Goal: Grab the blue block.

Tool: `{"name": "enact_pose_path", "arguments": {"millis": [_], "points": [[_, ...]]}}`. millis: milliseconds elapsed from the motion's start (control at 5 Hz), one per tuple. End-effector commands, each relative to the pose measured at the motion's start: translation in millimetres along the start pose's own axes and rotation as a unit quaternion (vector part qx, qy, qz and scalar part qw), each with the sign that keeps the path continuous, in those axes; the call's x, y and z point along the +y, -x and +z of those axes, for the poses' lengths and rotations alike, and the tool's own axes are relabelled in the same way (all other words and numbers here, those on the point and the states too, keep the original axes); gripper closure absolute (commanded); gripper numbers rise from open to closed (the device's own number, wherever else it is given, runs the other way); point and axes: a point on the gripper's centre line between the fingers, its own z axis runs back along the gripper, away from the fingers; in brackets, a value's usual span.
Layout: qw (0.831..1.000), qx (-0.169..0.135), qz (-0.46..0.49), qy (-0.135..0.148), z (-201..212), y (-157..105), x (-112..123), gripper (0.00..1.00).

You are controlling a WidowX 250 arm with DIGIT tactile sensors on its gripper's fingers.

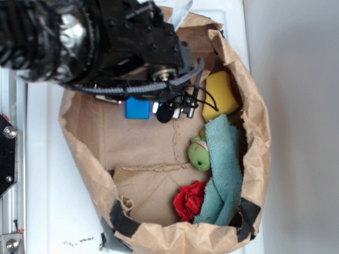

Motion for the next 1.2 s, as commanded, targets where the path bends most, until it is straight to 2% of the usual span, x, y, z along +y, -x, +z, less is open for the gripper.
{"name": "enact_pose_path", "arguments": {"millis": [0,400,800,1000], "points": [[1.0,0.0,0.013,0.012,12.4,-15.9,9.6,0.0],[1.0,-0.01,-0.002,0.003,14.3,-19.1,9.9,0.0],[0.999,-0.03,0.011,0.007,19.1,-17.4,11.6,0.0],[0.999,-0.03,0.011,0.007,19.1,-17.4,11.6,0.0]]}}
